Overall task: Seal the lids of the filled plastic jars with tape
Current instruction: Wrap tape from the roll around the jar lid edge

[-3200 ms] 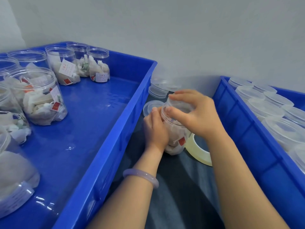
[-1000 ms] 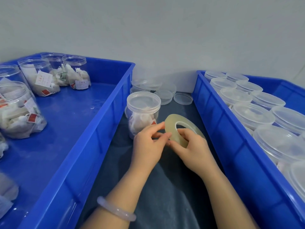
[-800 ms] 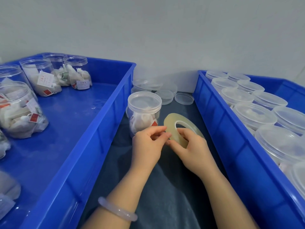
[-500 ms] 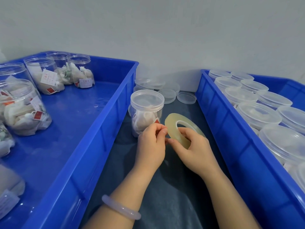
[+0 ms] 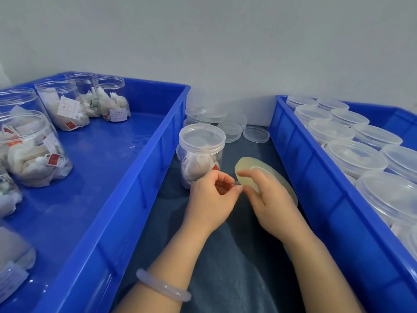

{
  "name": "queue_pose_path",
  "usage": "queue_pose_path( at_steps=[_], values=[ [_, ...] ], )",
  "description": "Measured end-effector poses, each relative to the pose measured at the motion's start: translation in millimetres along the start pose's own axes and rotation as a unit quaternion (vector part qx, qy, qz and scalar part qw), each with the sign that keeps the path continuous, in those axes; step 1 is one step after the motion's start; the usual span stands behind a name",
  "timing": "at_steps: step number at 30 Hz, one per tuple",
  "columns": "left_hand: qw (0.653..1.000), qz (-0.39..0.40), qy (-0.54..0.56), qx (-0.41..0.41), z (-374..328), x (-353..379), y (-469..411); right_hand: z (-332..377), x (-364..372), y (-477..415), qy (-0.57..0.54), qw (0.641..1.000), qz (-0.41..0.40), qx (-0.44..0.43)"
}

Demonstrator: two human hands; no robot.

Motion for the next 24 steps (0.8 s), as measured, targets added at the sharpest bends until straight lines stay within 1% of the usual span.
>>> queue_pose_path(
  at_steps=[2, 4, 7, 10, 12, 16, 20, 22, 24],
  values=[
    [0.999, 0.010, -0.028, 0.013, -1, 0, 1, 2, 3, -1, 0.037, 0.999, 0.029, -0.002],
    [0.997, 0.006, -0.058, 0.044, -5, -2, 0, 4, 4, -2, 0.069, 0.995, 0.073, -0.002],
    [0.992, -0.038, -0.082, 0.091, -15, -10, -1, 11, -5, -8, 0.048, 0.993, 0.108, 0.005],
    [0.984, -0.067, -0.104, 0.127, -25, -13, -1, 23, -19, -19, 0.014, 0.994, 0.110, 0.010],
    [0.982, -0.070, -0.111, 0.134, -27, -14, -1, 31, -30, -27, -0.008, 0.995, 0.098, 0.015],
    [0.982, -0.062, -0.121, 0.132, -27, -14, -5, 45, -37, -38, -0.008, 0.994, 0.113, 0.000],
    [0.974, -0.092, -0.146, 0.148, -31, -23, -5, 52, -36, -45, -0.017, 0.993, 0.113, -0.023],
    [0.965, -0.107, -0.168, 0.169, -33, -29, -6, 54, -36, -47, -0.023, 0.992, 0.119, -0.034],
    [0.960, -0.104, -0.188, 0.181, -35, -30, -6, 53, -34, -47, -0.023, 0.991, 0.128, -0.032]
  ],
)
Point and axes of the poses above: each hand's wrist, its own y-axis away from the middle knuckle, its own x-axis out of the palm, z = x × y, the point moved 6 cm from there along -y, towards the middle knuckle, and after that the axes turned 13 degrees about x, right-handed, at the moved point
